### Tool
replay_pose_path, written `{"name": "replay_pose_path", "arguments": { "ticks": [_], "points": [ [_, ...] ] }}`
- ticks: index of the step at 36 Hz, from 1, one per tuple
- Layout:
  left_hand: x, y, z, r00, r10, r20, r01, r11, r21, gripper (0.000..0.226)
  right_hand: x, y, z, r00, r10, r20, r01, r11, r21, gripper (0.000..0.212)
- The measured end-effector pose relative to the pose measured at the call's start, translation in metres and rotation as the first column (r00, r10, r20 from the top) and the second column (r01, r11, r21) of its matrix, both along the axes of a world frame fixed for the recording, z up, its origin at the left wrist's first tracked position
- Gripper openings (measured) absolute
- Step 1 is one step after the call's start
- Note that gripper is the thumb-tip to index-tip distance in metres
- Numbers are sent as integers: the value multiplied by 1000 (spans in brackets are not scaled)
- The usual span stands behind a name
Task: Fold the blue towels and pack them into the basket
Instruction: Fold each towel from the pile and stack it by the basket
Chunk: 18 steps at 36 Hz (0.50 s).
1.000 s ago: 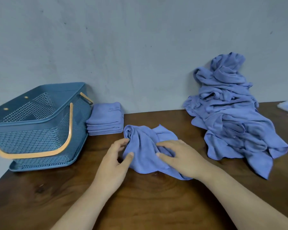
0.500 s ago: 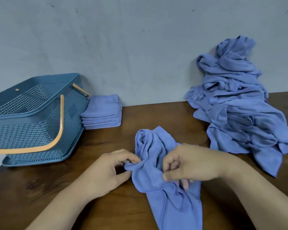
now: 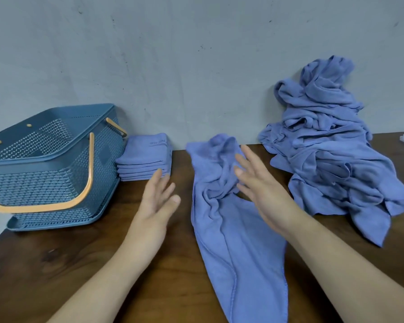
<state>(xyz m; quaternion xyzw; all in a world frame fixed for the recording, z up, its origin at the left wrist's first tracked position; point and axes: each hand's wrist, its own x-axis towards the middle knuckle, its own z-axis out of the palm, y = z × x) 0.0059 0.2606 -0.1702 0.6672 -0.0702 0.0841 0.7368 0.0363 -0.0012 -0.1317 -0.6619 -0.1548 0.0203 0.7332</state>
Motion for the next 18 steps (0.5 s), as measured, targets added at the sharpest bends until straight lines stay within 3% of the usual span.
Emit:
{"name": "replay_pose_path", "arguments": {
  "ticks": [4, 7, 11, 13, 18],
  "points": [
    [-9, 1, -12, 996, -50, 69, 12, 887, 462, 58, 8, -6, -13, 987, -110, 118, 141, 946, -292, 40],
    [-14, -5, -11, 977, -136, 166, -13, 734, 679, 44, 8, -10, -20, 965, -157, 211, 246, 821, -515, 35],
    [-20, -11, -9, 953, -268, 141, 34, 557, 830, 39, 10, -13, -34, 942, -23, 335, 297, 522, -799, 37],
    [-21, -11, -11, 946, -300, 121, 27, 444, 896, 37, 11, -14, -34, 937, 18, 350, 314, 398, -862, 33],
    [-15, 2, -4, 965, -207, 158, -59, 417, 907, 17, 4, -27, -12, 973, -55, 224, 229, 310, -923, 20]
  ]
}}
